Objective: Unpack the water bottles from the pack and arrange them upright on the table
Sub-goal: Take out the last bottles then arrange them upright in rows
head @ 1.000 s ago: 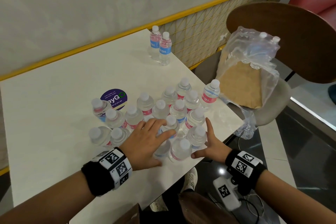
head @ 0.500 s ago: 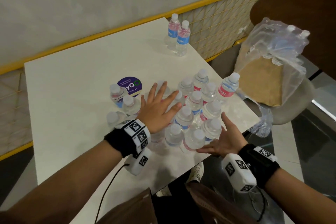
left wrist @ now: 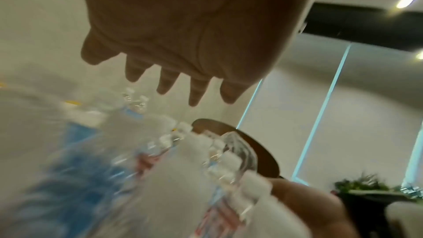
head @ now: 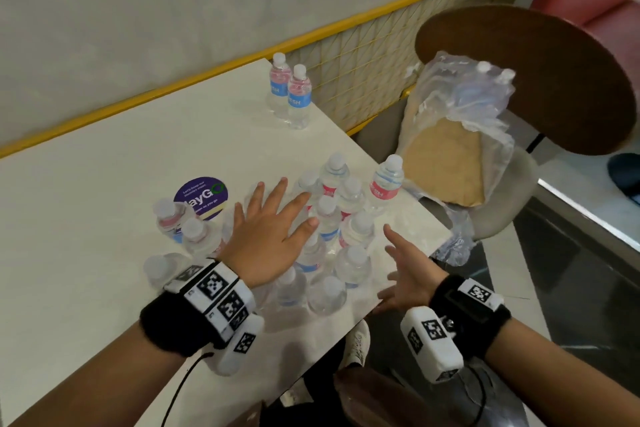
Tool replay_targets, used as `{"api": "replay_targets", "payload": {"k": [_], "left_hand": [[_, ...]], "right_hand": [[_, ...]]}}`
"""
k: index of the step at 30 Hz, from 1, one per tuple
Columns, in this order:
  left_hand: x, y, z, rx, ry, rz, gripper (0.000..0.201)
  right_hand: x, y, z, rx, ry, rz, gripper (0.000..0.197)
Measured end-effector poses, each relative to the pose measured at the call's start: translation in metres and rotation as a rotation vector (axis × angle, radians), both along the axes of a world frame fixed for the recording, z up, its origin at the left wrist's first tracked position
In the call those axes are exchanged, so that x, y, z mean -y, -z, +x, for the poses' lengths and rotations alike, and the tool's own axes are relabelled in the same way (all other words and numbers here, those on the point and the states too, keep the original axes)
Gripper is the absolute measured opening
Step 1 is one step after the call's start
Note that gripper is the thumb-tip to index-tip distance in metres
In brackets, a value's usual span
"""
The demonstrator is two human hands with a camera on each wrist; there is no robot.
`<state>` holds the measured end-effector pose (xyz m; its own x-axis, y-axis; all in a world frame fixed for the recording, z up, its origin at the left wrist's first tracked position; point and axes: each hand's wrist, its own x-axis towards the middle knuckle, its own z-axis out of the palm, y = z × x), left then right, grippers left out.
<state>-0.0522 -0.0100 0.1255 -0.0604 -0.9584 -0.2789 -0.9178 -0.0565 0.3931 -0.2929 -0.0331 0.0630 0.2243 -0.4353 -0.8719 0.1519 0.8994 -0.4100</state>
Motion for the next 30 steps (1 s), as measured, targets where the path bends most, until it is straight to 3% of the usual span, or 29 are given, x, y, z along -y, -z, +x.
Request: {"api": "replay_targets", "payload": {"k": [4,7,11,17,23,25,27,30], "left_hand": [[0.032,-0.025,-0.041,-0.01,0.123,-0.058,0.057],[0.064,-0.03,-0.074,0.033,0.21,-0.032,0.059],[0.106,-0.024,-0.111,0.11,0.276,0.022,0.06],[0.166,-0.028,-0.161,0.181,0.319,0.001,0.056],[0.216,-0.019,-0.209,0.156,0.338,0.009,0.049],[0.231,-0.017,-0.223,0.126,0.34,0.003,0.055],[0.24,-0.017,-0.232,0.037,0.315,-0.025,0.056],[0.248,-0.015,-0.236,-0.111,0.279,-0.207,0.05]], "right_hand": [[0.05,-0.015,-0.045,-0.211,0.023,-0.281,0.066],[0.088,-0.03,-0.066,-0.216,0.062,-0.49,0.038],[0.133,-0.052,-0.077,-0.216,0.088,-0.71,0.032],[0.189,-0.06,-0.084,0.03,0.333,-0.786,0.048],[0.19,-0.062,-0.111,0.408,0.521,-0.765,0.019],[0.188,-0.055,-0.121,0.341,0.465,-0.777,0.02],[0.19,-0.044,-0.127,0.121,0.337,-0.773,0.026],[0.199,-0.021,-0.125,-0.229,0.086,-0.708,0.029]]}}
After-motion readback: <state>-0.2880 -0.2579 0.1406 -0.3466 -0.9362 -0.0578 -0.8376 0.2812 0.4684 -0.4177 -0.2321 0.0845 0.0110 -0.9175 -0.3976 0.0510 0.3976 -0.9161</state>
